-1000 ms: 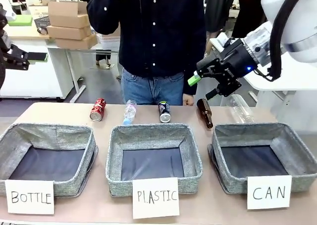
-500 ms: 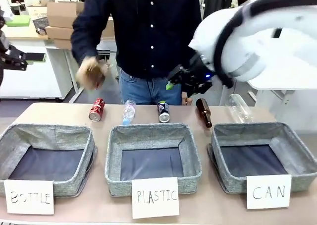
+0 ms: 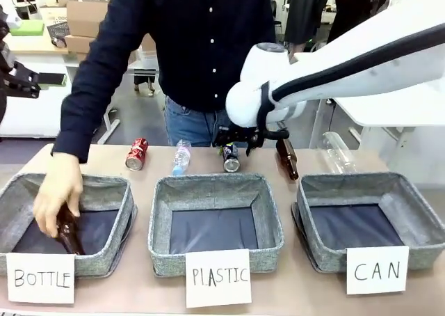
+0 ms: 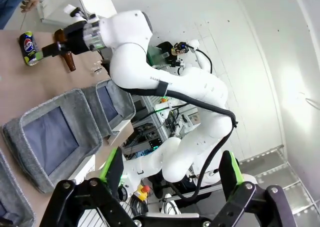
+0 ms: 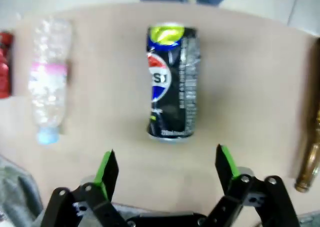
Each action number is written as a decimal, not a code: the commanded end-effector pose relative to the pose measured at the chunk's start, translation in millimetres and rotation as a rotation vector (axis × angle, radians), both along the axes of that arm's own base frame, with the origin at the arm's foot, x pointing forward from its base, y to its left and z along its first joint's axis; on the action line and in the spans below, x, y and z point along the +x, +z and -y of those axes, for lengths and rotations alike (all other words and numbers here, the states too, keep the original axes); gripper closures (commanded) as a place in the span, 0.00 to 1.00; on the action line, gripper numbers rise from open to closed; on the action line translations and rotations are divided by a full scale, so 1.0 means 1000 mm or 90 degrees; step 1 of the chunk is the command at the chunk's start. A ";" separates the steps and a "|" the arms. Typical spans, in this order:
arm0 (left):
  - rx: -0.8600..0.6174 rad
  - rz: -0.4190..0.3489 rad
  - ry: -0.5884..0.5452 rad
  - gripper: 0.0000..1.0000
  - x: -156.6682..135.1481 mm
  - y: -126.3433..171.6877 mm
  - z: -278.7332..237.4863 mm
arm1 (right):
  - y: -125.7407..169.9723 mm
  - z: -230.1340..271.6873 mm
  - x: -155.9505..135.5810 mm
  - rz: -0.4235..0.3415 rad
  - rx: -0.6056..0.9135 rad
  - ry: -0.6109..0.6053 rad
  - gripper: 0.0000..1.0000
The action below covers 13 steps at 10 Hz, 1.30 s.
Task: Sort the can waste into the basket.
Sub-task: Pick up the can waste from the table and place it in the right Fabric basket.
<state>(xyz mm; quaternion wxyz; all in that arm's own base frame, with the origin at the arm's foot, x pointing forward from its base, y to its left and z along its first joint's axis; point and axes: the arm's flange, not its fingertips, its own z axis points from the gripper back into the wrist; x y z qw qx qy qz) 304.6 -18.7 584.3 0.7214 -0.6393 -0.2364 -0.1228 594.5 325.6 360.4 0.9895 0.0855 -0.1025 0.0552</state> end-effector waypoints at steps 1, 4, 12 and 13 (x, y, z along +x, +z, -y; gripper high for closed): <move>-0.011 0.018 -0.005 0.00 0.000 0.002 0.002 | 0.003 -0.028 0.025 -0.015 -0.023 0.001 0.00; -0.011 0.018 -0.005 0.00 0.000 0.002 0.002 | -0.022 -0.031 0.040 -0.047 -0.091 -0.016 0.00; -0.011 0.018 -0.005 0.00 0.000 0.002 0.002 | -0.026 -0.031 0.033 -0.045 -0.101 -0.027 0.00; -0.011 0.018 -0.005 0.00 0.000 0.002 0.002 | -0.024 -0.030 0.020 -0.095 -0.048 -0.031 0.00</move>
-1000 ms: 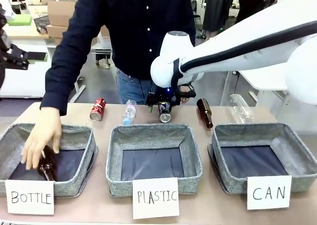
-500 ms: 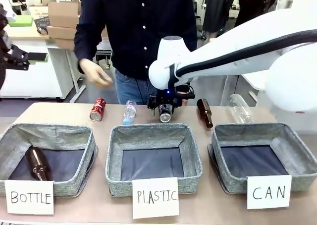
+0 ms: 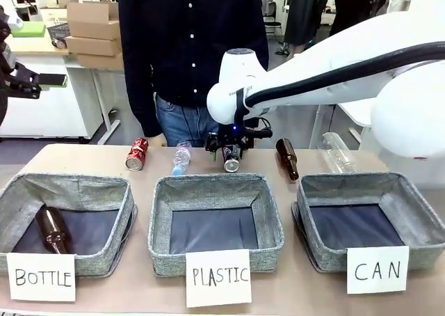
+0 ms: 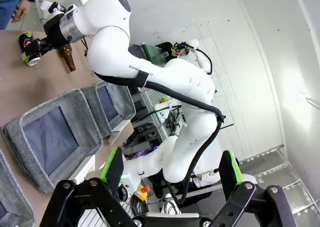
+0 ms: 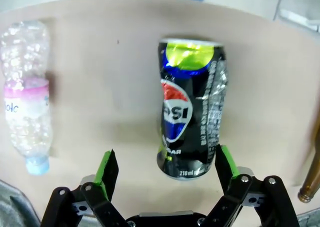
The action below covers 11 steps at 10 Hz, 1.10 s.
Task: Sort the can waste into the basket.
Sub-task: Pick up the can waste from the table and place it in the right Fabric basket.
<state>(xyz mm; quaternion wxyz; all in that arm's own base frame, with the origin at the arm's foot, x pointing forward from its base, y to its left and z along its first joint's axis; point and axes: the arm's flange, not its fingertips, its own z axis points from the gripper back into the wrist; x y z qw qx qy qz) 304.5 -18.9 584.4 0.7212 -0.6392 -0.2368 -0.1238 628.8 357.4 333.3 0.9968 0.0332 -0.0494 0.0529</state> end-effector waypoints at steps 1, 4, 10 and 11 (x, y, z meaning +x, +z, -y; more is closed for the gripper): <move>-0.011 0.016 -0.004 0.00 0.000 0.002 0.002 | 0.002 0.002 0.004 0.012 -0.008 0.006 0.00; -0.011 0.016 -0.004 0.00 0.000 0.002 0.002 | -0.004 0.004 0.012 -0.008 -0.030 -0.023 0.00; -0.011 0.016 -0.004 0.00 0.000 0.002 0.002 | -0.017 0.005 0.016 0.009 -0.037 -0.042 0.57; -0.011 0.016 -0.004 0.00 0.000 0.002 0.002 | -0.017 0.006 0.017 0.007 -0.037 -0.043 1.00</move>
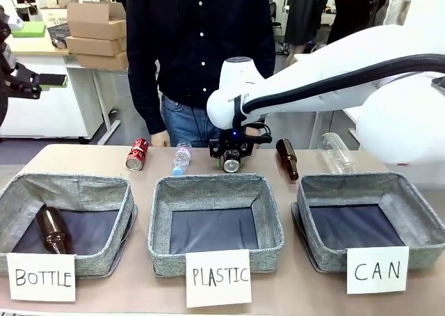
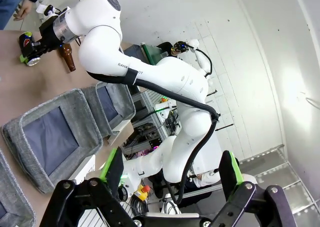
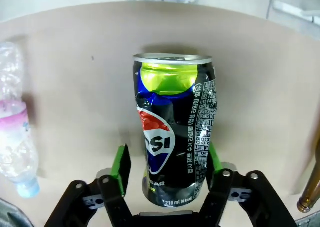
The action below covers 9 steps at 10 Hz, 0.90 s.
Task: Sort the can waste into the basket.
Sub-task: Pick up the can waste from the table and place it in the right Fabric basket.
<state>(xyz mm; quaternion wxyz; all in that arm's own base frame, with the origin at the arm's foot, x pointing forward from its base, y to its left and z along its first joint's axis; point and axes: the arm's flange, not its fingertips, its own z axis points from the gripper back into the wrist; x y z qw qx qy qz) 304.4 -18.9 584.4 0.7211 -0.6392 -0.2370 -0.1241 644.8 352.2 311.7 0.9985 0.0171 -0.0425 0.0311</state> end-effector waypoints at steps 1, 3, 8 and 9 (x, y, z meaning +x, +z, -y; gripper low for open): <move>-0.011 0.016 -0.004 0.00 0.000 0.002 0.002 | 0.003 0.001 0.000 0.022 -0.022 -0.019 1.00; -0.011 0.016 -0.004 0.00 0.000 0.002 0.002 | 0.002 0.000 -0.002 0.023 -0.022 -0.019 0.85; -0.011 0.016 -0.004 0.00 0.000 0.002 0.002 | 0.043 0.062 -0.050 0.020 0.031 0.037 1.00; -0.011 0.016 -0.004 0.00 0.000 0.002 0.002 | 0.066 0.101 -0.092 0.014 0.019 0.118 1.00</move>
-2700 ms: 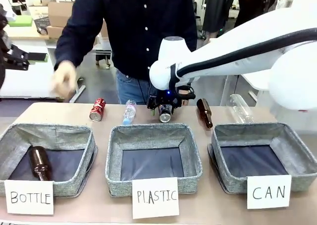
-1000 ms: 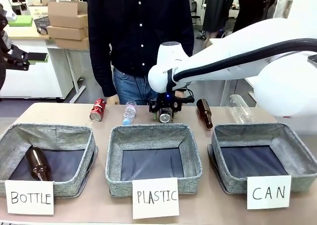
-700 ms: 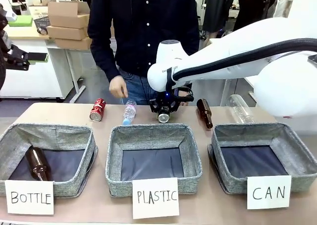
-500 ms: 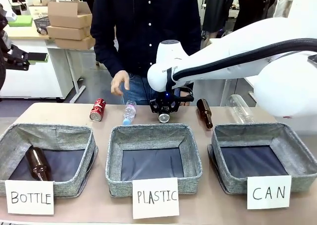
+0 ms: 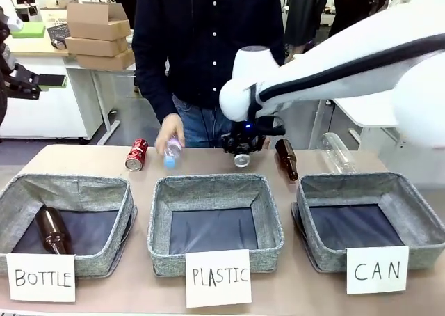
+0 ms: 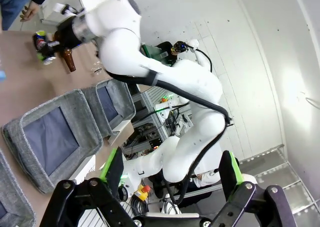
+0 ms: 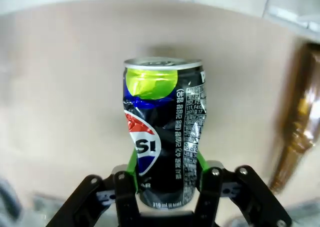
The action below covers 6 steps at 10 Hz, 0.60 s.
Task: Sort the can waste into the basket.
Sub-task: Pick up the can waste from the table and place it in the right Fabric basket.
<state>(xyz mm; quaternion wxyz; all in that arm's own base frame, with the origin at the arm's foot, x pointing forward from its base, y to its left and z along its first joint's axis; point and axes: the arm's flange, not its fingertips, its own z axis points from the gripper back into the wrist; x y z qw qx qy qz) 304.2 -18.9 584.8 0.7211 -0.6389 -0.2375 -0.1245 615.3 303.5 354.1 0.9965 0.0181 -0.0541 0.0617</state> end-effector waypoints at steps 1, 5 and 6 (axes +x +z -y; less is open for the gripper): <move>-0.011 0.015 -0.004 0.00 0.000 0.001 0.002 | 0.049 0.105 -0.109 0.005 0.040 0.148 1.00; -0.011 0.015 -0.004 0.00 0.000 0.001 0.002 | 0.080 0.250 -0.203 -0.048 0.167 0.291 1.00; -0.011 0.015 -0.004 0.00 0.000 0.001 0.002 | 0.071 0.271 -0.216 -0.094 0.182 0.317 1.00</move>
